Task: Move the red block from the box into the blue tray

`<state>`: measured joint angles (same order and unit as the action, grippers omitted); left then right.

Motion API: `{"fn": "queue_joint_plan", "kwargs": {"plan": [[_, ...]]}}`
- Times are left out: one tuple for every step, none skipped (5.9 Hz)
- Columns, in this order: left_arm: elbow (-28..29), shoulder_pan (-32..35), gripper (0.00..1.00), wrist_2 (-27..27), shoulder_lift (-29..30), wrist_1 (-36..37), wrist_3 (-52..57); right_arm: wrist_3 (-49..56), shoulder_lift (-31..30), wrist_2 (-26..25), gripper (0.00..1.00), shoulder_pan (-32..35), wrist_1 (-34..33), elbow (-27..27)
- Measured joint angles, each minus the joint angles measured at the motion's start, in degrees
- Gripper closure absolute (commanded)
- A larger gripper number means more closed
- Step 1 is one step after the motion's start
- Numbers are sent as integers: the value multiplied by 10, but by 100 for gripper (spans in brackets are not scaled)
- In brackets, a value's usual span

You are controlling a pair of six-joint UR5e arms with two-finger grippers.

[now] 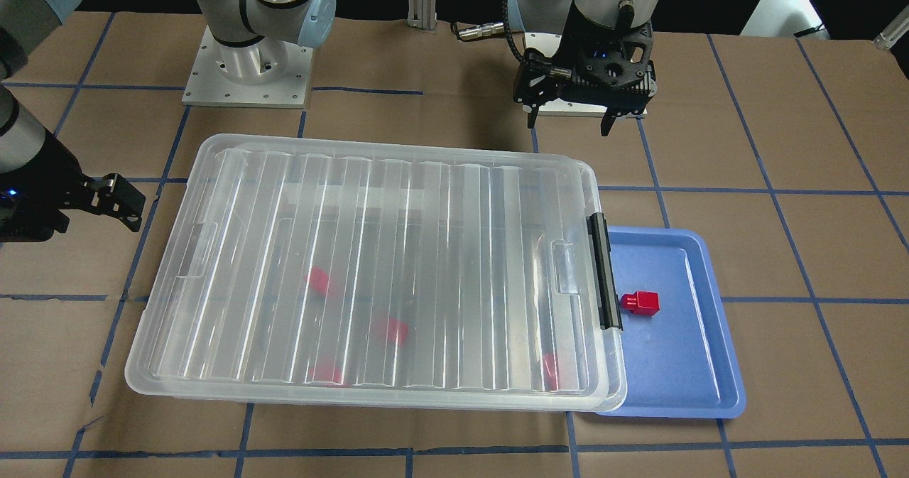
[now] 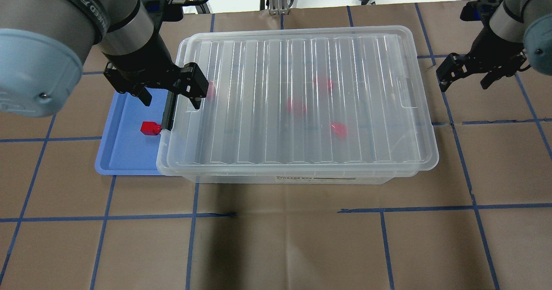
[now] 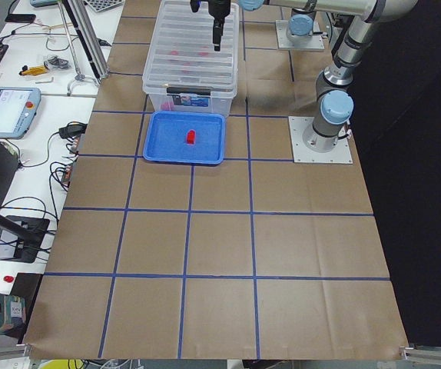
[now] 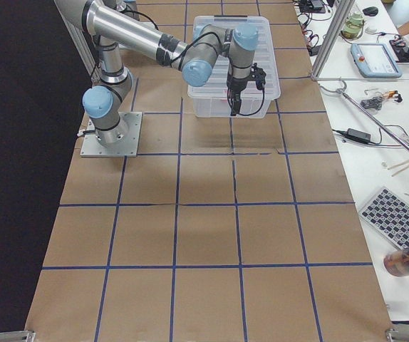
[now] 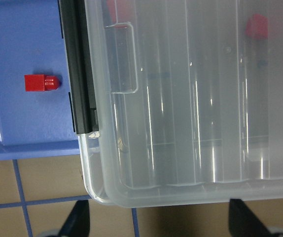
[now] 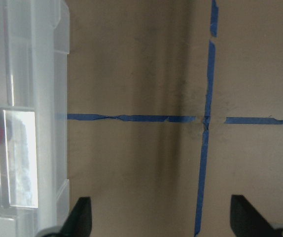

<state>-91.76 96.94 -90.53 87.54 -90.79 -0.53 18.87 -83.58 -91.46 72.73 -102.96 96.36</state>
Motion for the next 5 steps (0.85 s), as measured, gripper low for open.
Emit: {"fn": "queue_joint_plan", "kwargs": {"plan": [[0,0,2,0,0,0,0,-17,-14,-4,0,3,31,-29],[1,0,2,0,0,0,0,-54,-28,1,0,15,71,-57],[1,0,2,0,0,0,0,-101,-35,7,0,44,103,-81],[0,0,2,0,0,0,0,-161,-35,10,0,87,127,-104],[0,0,2,0,0,0,0,-221,-33,11,0,132,145,-123]]}}
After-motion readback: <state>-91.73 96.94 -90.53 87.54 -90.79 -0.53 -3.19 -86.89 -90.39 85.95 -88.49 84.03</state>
